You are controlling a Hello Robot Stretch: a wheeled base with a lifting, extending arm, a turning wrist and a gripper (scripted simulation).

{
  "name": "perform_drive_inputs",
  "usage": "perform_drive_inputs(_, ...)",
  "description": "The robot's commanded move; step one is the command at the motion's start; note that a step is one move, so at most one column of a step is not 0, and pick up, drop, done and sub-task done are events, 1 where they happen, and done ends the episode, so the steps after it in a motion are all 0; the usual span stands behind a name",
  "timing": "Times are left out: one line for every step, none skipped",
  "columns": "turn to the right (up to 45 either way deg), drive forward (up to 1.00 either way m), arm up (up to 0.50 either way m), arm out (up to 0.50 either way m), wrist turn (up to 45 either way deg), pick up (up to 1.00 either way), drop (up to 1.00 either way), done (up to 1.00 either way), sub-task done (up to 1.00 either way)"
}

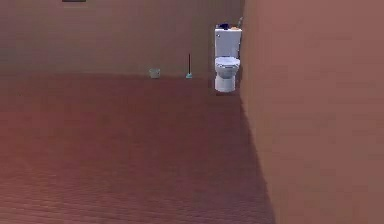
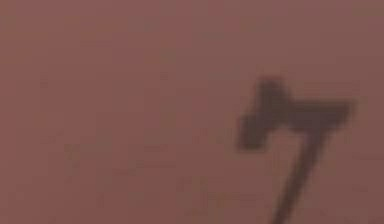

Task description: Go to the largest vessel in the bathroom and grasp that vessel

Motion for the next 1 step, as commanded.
perform_drive_inputs(0.0,1.0,0.0,0.0,0.0,0.0,0.0,0.0,0.0)
